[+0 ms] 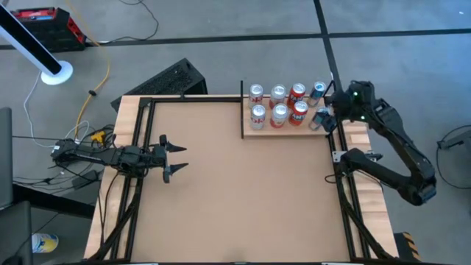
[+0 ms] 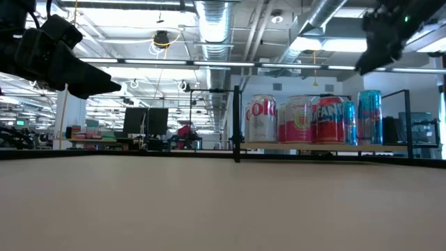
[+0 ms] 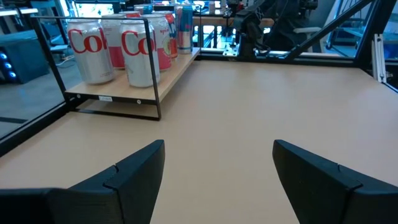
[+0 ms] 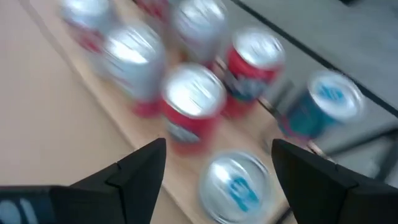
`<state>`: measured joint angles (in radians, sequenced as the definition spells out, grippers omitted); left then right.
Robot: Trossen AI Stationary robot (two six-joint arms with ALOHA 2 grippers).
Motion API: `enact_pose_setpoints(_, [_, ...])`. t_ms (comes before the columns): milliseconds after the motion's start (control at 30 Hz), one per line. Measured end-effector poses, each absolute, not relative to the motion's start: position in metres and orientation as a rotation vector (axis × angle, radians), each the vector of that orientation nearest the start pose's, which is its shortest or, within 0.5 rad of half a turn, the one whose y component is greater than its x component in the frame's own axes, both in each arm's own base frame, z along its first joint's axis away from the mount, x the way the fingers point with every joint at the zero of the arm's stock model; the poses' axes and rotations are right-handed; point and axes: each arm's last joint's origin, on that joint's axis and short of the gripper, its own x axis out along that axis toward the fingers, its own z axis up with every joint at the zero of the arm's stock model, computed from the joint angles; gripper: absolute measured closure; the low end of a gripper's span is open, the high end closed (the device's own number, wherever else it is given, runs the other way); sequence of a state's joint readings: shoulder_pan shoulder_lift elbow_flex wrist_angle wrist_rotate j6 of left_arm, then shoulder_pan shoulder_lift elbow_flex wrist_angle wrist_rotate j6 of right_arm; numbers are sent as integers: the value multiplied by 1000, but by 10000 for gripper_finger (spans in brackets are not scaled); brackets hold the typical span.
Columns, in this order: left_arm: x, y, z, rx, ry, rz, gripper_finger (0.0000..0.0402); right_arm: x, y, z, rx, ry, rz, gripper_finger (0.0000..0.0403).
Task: Place canned beverage on shelf
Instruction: Put the blue soda can on the shelf
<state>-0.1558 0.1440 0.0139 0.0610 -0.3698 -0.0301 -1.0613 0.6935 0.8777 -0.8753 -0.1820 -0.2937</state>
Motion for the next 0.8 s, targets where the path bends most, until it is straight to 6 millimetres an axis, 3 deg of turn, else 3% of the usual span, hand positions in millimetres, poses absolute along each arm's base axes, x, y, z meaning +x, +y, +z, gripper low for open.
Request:
enact_pose_setpoints(133, [104, -6, 163, -12, 63, 215, 118, 67, -90, 332, 194, 572, -638, 89])
enact_pose_setpoints(233, [104, -6, 163, -12, 63, 215, 118, 73, -81, 331, 293, 557, -563, 99])
enact_pose_setpoints(367, [104, -6, 163, -12, 63, 215, 118, 80, -68, 323, 400, 644, -470, 121])
enact_pose_setpoints(500, [104, -6, 163, -12, 63, 215, 118, 81, -59, 317, 424, 747, -513, 147])
enact_pose_setpoints(633, [104, -6, 163, -12, 63, 215, 118, 81, -56, 312, 376, 835, -645, 196])
enact_pose_setpoints(800, [104, -6, 163, -12, 64, 215, 118, 90, -58, 309, 351, 878, -650, 299])
